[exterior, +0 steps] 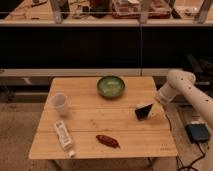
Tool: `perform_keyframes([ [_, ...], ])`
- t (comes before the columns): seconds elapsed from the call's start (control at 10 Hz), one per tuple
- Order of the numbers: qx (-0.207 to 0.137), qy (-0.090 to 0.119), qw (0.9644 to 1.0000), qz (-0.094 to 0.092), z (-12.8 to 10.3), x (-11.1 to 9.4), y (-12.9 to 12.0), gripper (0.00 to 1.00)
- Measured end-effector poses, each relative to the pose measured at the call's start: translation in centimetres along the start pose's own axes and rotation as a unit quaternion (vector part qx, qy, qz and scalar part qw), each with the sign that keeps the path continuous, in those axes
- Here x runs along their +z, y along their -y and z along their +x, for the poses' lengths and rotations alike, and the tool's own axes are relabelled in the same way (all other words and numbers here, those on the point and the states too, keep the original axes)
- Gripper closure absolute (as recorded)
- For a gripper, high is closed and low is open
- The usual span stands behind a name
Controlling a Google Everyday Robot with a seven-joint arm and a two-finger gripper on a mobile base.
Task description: Place the pepper in the ceramic bowl
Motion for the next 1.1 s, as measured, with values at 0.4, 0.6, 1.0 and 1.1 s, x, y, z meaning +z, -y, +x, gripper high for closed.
perform_keyframes([
  [0.4,-0.011,0.012,0.9999,0.001,-0.3,-1.6,-0.3,0.20],
  [0.6,-0.058,0.052,0.9969,-0.005,-1.4,-7.1,-3.1,0.20],
  [1.0,-0.156,0.087,0.9814,-0.070,-2.4,-10.7,-11.2,0.20],
  [1.1,-0.168,0.089,0.9785,-0.080,-2.5,-10.7,-12.2,0.20],
])
